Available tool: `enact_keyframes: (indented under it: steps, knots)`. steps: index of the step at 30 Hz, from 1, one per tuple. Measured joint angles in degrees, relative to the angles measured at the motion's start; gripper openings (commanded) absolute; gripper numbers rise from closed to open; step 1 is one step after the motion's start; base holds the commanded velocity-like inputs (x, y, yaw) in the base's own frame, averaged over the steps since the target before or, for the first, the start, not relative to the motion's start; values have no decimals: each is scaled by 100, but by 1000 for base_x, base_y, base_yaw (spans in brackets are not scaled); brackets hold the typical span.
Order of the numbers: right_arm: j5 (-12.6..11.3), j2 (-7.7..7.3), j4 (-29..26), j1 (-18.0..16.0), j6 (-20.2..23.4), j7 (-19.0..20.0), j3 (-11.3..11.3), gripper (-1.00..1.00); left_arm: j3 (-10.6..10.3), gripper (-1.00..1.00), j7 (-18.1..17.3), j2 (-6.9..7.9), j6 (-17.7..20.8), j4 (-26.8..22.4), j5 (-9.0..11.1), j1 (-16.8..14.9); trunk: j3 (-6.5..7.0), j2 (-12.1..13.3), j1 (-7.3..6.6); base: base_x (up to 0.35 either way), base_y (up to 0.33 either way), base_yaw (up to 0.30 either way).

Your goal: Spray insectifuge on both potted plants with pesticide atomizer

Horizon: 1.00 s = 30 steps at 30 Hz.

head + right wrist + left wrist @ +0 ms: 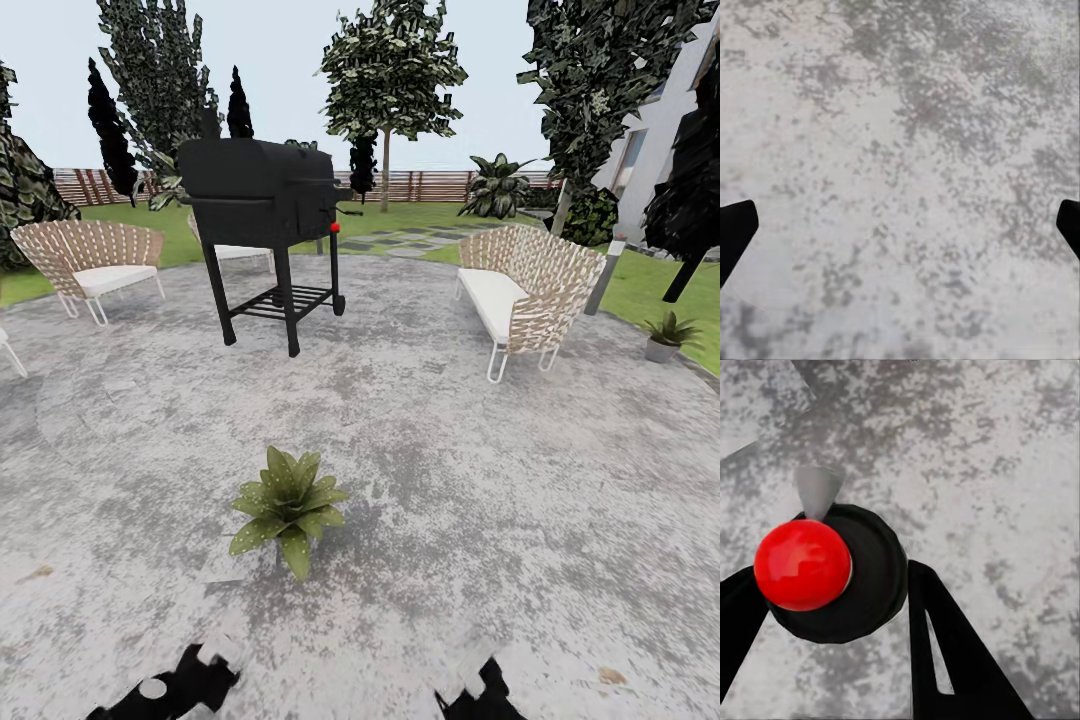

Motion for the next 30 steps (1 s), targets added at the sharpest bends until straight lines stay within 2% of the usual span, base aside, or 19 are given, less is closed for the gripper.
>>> enact_keyframes:
  steps: [1,2,3,5,7,8,10,13,15,23,30]
  knots:
    - [-143,-32,181,-10,-6,-197,-101,100,0,-100,176,-34,-49,52,127,1,1,0,0,0,0,0]
    - [-477,-105,440,-4,-54,-773,-263,100,-7,-100,779,-140,-576,265,525,109,0,0,0,0,0,0]
    - [-508,-116,460,-4,-76,-865,-259,100,0,-100,879,-154,-656,291,601,136,1,0,0,0,0,0]
    - [-815,-168,498,17,-260,-1283,-287,100,5,-100,1292,-201,-872,348,1020,307,1,0,0,0,0,0]
    - [-1198,-185,509,38,-358,-1501,-290,100,4,-100,1442,-210,-921,359,1319,379,1,0,0,0,0,0]
    - [-1514,-192,512,48,-392,-1586,-291,100,4,-100,1496,-212,-936,367,1516,412,1,0,0,0,0,0]
    - [-1908,-197,515,58,-417,-1641,-282,100,1,-100,1542,-217,-948,378,1670,445,1,0,0,0,0,0]
    - [-2096,-193,516,66,-433,-1650,-274,100,-7,-100,1545,-233,-943,489,1721,463,1,0,0,0,0,0]
    - [-2123,-191,515,67,-439,-1650,-273,100,-15,-100,1539,-286,-938,554,1721,465,1,0,0,0,0,0]
    - [-2154,-165,494,67,-450,-1676,-280,100,8,-100,1532,-297,-951,602,1785,465,1,0,0,0,0,-10]
    - [-2168,-146,507,69,-435,-1673,-284,100,9,-100,1540,-312,-953,613,1824,464,1,0,0,0,0,-248]
